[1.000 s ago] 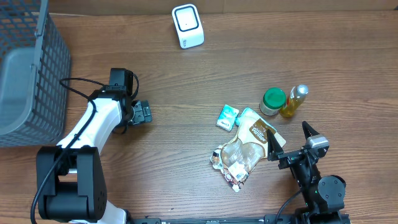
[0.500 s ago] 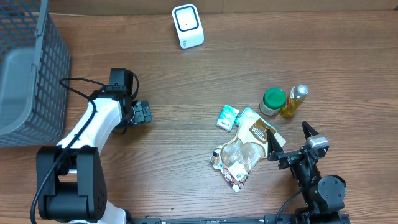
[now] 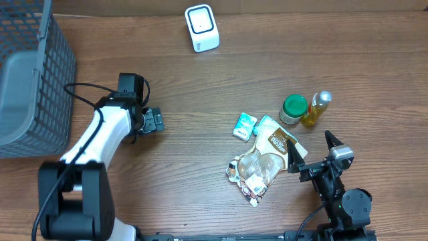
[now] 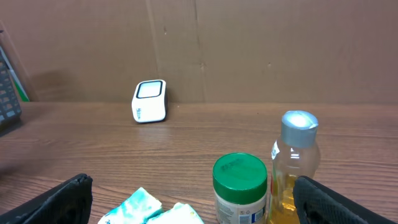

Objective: Scan the item barcode

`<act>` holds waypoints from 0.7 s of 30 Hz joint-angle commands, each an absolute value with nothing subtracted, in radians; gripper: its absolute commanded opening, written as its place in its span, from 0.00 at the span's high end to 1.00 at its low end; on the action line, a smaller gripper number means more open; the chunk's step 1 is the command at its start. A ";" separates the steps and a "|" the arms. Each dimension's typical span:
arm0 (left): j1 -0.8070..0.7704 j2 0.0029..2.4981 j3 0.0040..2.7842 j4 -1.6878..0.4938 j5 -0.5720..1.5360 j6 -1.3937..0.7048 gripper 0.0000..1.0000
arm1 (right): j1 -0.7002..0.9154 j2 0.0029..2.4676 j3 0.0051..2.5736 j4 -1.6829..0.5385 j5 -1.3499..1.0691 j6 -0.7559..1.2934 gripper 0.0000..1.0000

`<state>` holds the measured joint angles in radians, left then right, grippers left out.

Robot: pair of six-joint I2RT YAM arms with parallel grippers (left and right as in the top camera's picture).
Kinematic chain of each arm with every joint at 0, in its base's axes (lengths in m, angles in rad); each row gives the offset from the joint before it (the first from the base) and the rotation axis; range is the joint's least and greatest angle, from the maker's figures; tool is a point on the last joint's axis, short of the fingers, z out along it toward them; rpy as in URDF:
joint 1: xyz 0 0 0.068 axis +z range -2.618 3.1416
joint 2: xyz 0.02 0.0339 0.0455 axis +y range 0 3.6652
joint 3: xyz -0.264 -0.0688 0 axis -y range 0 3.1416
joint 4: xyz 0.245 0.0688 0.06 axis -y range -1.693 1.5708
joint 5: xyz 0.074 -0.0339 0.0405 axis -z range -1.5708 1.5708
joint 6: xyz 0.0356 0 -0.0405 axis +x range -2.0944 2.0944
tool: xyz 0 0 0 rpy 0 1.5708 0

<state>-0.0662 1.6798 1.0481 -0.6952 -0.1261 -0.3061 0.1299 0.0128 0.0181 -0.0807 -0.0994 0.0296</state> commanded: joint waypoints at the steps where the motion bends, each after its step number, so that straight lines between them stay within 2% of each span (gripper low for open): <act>1: -0.106 1.489 1.061 -0.695 -0.138 -0.288 0.00 | 0.129 0.003 0.008 -0.077 -0.091 0.025 0.00; 13: -0.144 0.699 1.061 -0.699 -0.138 -0.288 0.00 | 0.129 0.003 0.008 -0.077 -0.091 0.025 0.00; 21: -0.144 0.472 1.060 -0.710 -0.138 -0.288 0.00 | 0.129 0.003 0.008 -0.077 -0.091 0.025 0.00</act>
<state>-0.1463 0.5030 1.0622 -0.7101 -0.1257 -0.3061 0.1299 0.0128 0.0181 -0.0814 -0.0990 0.0296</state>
